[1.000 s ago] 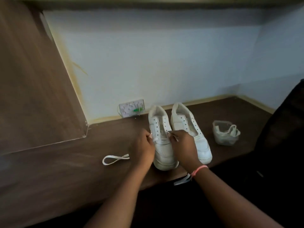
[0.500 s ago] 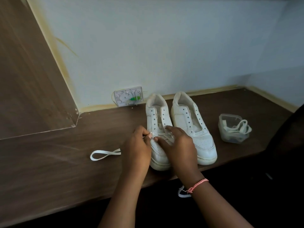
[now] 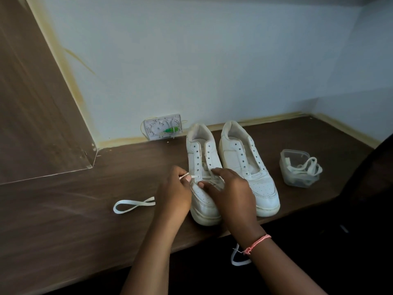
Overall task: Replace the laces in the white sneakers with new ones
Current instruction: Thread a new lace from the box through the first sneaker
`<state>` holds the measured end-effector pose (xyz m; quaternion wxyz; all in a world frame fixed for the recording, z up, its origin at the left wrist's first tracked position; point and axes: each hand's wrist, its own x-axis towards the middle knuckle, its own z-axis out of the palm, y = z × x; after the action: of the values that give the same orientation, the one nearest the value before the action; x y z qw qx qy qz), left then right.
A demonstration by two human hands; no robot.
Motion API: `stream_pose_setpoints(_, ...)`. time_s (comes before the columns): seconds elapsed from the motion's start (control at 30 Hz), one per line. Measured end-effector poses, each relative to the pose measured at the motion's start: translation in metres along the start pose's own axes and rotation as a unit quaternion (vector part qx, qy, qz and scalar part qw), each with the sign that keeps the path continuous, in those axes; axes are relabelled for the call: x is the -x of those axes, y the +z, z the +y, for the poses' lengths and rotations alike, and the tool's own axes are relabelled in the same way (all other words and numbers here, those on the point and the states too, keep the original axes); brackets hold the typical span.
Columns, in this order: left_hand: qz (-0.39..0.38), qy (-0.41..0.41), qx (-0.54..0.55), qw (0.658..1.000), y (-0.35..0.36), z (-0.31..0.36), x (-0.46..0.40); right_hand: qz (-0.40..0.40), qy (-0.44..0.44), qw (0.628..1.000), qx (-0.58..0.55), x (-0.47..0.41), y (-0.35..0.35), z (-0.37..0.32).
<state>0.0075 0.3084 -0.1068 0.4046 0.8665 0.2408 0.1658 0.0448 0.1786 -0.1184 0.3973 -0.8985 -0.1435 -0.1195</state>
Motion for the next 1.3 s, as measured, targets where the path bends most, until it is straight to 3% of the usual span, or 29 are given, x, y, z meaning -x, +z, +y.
stream_pose_setpoints(0.1,-0.03,-0.055,0.097,0.993,-0.007,-0.008,-0.009,-0.001,0.001,1.0,-0.001,0.0,-0.001,-0.001)
stream_pose_setpoints(0.23,-0.052,-0.131,0.249,0.958,-0.011,-0.015,-0.018,-0.013,-0.003,1.0,-0.003,-0.002,-0.005,-0.004)
stream_pose_setpoints(0.37,0.003,-0.144,0.232,0.962,-0.007,-0.024,-0.025,-0.05,-0.003,0.998,-0.039,-0.015,-0.015,-0.001)
stream_pose_setpoints(0.47,0.084,-0.105,0.003,0.991,-0.013,-0.031,-0.027,-0.072,0.008,0.995,-0.07,-0.027,-0.029,0.0)
stream_pose_setpoints(0.63,0.115,0.023,-0.042,0.992,-0.018,-0.018,-0.025,-0.065,0.067,0.964,-0.25,-0.033,-0.033,-0.003)
stream_pose_setpoints(0.73,0.031,0.132,0.132,0.982,-0.012,-0.007,-0.024,-0.05,0.099,0.918,-0.38,-0.034,-0.031,-0.011)
stream_pose_setpoints(0.8,-0.013,0.171,0.181,0.968,-0.009,0.002,-0.02,-0.054,0.108,0.89,-0.439,-0.034,-0.031,-0.014)
stream_pose_setpoints(0.9,-0.022,0.197,0.162,0.967,0.001,0.003,-0.021,-0.06,0.115,0.871,-0.474,-0.033,-0.03,-0.015)
stream_pose_setpoints(1.3,-0.009,0.211,0.125,0.969,0.006,0.003,-0.022,-0.054,0.106,0.866,-0.486,-0.033,-0.029,-0.017)
